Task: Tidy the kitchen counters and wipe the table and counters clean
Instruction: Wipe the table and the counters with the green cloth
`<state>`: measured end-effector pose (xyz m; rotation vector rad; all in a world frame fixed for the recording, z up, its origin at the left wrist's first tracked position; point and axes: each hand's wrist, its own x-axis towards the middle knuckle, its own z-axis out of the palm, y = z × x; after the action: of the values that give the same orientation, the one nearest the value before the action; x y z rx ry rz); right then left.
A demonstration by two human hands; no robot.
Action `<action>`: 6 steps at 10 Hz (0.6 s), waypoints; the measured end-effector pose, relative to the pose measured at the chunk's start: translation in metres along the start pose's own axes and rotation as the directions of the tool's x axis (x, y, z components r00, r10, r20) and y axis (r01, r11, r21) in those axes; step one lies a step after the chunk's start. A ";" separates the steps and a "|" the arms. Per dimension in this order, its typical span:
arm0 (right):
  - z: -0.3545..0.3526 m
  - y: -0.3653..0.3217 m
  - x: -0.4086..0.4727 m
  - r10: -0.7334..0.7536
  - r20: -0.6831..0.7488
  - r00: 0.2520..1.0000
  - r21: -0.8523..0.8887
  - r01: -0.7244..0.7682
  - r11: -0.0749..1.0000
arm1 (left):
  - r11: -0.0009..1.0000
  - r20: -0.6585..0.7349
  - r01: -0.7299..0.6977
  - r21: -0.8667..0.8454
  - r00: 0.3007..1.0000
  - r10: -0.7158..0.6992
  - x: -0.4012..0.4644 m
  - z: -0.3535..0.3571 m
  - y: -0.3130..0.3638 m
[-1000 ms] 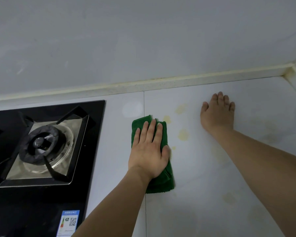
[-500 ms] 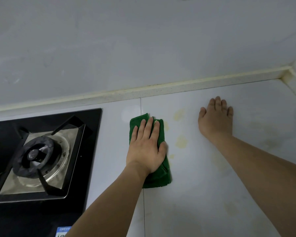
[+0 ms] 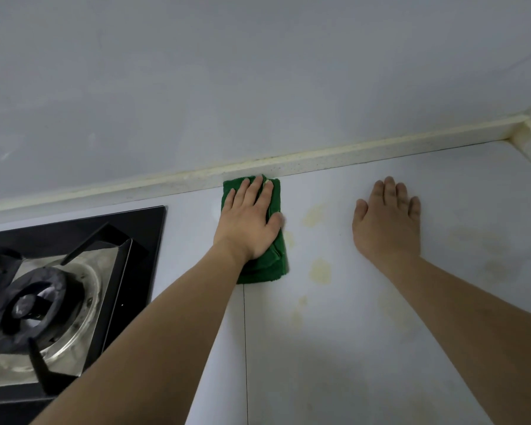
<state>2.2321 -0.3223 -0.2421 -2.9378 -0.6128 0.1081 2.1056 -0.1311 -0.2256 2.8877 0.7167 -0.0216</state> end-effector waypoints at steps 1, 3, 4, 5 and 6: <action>0.003 0.000 0.003 0.002 -0.010 1.000 -0.006 -0.002 1.000 | 1.000 0.001 0.008 0.017 1.000 -0.008 0.011 -0.001 -0.001; 0.000 -0.003 0.002 0.010 0.010 1.000 0.009 -0.010 1.000 | 0.999 0.010 0.003 0.034 1.000 -0.003 0.010 -0.001 0.000; -0.001 -0.003 0.003 0.011 0.008 1.000 0.014 -0.011 1.000 | 0.999 0.020 -0.004 0.035 1.000 0.003 0.010 0.000 0.003; -0.002 -0.004 0.003 0.012 0.005 1.000 0.018 -0.012 1.000 | 0.999 0.020 0.000 0.039 1.000 -0.001 0.010 0.000 0.006; -0.002 -0.003 0.003 0.008 0.001 1.000 0.013 -0.008 1.000 | 0.999 0.026 -0.007 0.043 1.000 0.006 0.012 0.002 0.015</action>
<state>2.2338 -0.3182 -0.2399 -2.9278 -0.5979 0.1137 2.1235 -0.1390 -0.2253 2.9244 0.7109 -0.0743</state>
